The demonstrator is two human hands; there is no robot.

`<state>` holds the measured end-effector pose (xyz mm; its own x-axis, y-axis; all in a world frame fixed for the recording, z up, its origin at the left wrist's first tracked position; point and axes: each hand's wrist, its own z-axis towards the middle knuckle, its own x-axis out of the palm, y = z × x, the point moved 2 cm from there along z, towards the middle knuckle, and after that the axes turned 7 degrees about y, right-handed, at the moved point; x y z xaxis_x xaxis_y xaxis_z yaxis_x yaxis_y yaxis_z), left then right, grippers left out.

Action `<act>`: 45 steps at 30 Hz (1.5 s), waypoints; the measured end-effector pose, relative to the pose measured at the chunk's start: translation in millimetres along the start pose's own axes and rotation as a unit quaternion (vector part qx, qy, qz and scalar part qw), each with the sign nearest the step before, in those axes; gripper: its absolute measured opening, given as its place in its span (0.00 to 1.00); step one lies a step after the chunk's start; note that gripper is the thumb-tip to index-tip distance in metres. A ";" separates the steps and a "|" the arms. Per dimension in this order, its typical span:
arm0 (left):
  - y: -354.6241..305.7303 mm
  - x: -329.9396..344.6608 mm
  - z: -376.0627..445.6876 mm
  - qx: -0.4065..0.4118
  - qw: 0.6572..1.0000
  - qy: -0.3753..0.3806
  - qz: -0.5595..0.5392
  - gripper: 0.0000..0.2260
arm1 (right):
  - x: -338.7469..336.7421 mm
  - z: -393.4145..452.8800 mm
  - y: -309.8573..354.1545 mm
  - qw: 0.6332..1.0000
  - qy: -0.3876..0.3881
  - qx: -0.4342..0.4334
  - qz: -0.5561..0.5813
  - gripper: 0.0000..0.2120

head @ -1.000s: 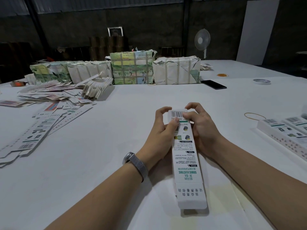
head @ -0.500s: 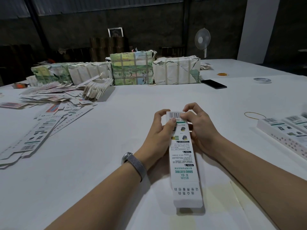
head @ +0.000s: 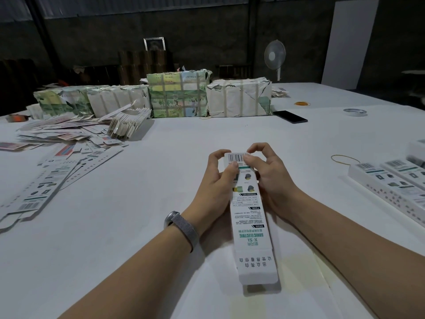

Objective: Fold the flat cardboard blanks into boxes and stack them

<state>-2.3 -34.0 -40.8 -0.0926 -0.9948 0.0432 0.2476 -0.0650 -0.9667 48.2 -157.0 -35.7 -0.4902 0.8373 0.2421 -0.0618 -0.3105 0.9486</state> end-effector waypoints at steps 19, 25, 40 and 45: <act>8.9 -16.0 9.5 -0.030 0.992 -0.107 -0.054 0.08 | -2.9 -23.0 49.7 0.741 -0.007 -0.057 -0.669 0.31; 17.7 -20.1 13.9 -0.041 0.993 -0.105 -0.034 0.07 | -96.9 -73.0 101.8 0.710 -0.101 0.056 -0.695 0.31; 22.6 -21.5 13.8 -0.055 0.998 -0.040 0.011 0.06 | -282.1 -151.2 161.6 0.469 -0.278 0.169 -0.821 0.16; 24.2 -23.2 16.2 -0.055 0.997 -0.044 0.007 0.06 | -260.1 -129.7 159.6 0.503 -0.271 0.102 -0.814 0.13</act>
